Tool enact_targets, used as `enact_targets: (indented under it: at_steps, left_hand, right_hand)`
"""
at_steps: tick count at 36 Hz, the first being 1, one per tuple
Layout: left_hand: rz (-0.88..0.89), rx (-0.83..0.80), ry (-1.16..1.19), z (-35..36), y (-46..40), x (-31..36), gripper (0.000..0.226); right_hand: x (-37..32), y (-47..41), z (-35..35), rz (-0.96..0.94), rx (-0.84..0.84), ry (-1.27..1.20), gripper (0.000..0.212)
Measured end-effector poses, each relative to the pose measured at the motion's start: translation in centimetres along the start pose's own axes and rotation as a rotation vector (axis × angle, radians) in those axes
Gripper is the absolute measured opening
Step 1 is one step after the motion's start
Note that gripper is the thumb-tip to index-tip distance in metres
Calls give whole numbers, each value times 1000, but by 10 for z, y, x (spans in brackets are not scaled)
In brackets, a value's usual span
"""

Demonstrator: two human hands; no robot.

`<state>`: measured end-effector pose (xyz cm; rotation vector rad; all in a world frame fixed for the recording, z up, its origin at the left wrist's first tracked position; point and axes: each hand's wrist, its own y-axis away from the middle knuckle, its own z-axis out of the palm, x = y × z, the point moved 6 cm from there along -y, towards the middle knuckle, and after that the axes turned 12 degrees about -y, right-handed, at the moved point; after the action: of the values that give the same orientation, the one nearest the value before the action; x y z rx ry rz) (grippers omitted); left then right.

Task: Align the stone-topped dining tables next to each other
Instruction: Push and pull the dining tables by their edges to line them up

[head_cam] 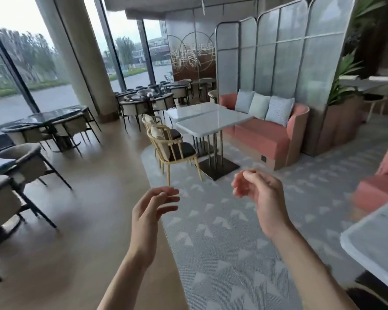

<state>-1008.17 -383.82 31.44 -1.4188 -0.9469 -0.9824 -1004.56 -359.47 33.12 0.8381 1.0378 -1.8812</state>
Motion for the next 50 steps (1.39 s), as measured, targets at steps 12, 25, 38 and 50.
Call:
enact_targets:
  at_steps: [12,25,38,50]
  left_hand:
    - [-32,146,72,32,-268,-79,30]
    - [-132,117,166,133,-574,-227,22]
    - [-173,81,107,225,-863,-317,19]
    - [-403,355,-77,256,-1056,-484,21]
  right_hand:
    - [90,-269,7,79,-121,81,26]
    - [215,-567,-46,77,-9,163,29]
    - [301,-856,-85,88,-42,176,31]
    - [498,-1111,-136,411,-248,346,21]
